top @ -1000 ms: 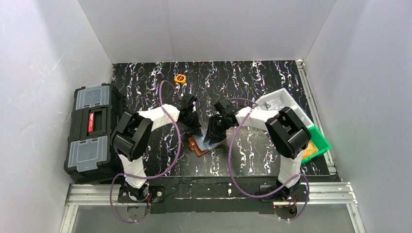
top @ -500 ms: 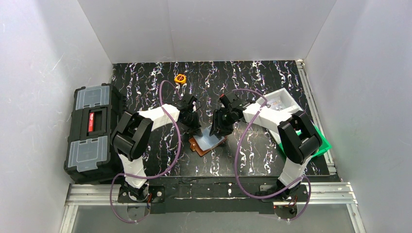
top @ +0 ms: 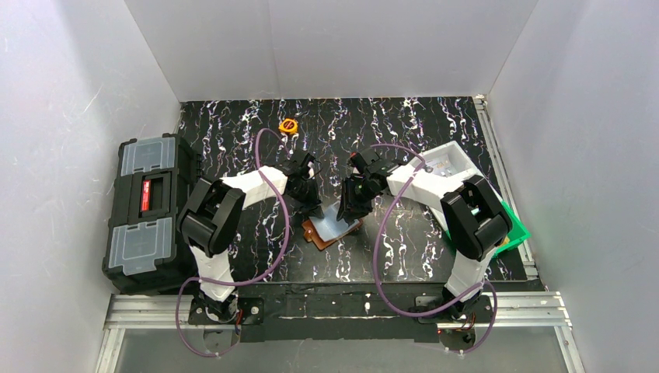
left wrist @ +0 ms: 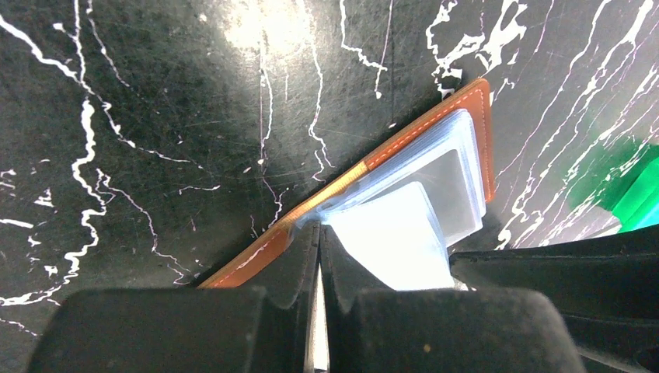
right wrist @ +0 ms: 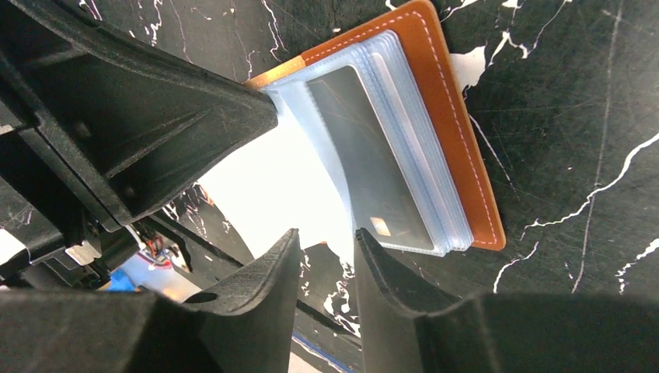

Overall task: Take the credit cards out of the card holder
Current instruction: Remove the credit card from the card holder.

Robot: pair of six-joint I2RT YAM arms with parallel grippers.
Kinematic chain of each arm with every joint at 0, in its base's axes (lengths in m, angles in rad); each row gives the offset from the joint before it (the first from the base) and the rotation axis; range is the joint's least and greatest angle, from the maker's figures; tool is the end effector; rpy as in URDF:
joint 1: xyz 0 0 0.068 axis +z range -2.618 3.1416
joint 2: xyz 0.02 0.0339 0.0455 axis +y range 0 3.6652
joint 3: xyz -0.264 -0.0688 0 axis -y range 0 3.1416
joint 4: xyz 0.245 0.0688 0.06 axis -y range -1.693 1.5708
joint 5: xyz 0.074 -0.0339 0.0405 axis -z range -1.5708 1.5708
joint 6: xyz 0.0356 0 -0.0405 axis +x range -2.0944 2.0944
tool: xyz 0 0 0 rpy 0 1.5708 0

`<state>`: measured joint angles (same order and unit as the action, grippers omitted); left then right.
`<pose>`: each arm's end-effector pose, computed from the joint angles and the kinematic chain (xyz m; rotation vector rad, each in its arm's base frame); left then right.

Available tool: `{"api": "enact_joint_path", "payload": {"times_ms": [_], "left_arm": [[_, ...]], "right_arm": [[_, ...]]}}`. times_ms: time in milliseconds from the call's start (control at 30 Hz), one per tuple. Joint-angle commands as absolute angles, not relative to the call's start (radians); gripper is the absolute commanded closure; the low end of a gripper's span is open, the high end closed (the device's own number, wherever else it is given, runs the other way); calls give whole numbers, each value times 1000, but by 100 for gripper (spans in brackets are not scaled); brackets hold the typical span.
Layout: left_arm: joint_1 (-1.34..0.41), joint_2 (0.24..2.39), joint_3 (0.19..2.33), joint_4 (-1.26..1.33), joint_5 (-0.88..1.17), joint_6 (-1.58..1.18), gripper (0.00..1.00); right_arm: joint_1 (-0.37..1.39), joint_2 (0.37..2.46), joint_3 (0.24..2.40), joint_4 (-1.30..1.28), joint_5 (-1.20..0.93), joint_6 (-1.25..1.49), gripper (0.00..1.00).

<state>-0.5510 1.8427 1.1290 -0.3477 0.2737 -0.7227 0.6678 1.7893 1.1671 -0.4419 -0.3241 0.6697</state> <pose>0.3087 -0.2010 0.1582 -0.1400 2.7963 -0.7430 0.2785 0.2340 0.1830 -0.1170 2.8289 0.8169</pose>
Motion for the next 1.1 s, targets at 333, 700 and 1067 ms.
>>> {"api": "enact_joint_path", "payload": {"times_ms": [333, 700, 1067], "left_arm": [[-552, 1874, 1205, -414, 312, -637, 100], [-552, 1840, 1234, -442, 328, -629, 100], [-540, 1614, 1046, -621, 150, -602, 100]], "right_arm": [[669, 1779, 1112, -404, -350, 683, 65], [674, 1766, 1121, -397, -372, 705, 90], [820, 1792, 1256, -445, -303, 722, 96]]}}
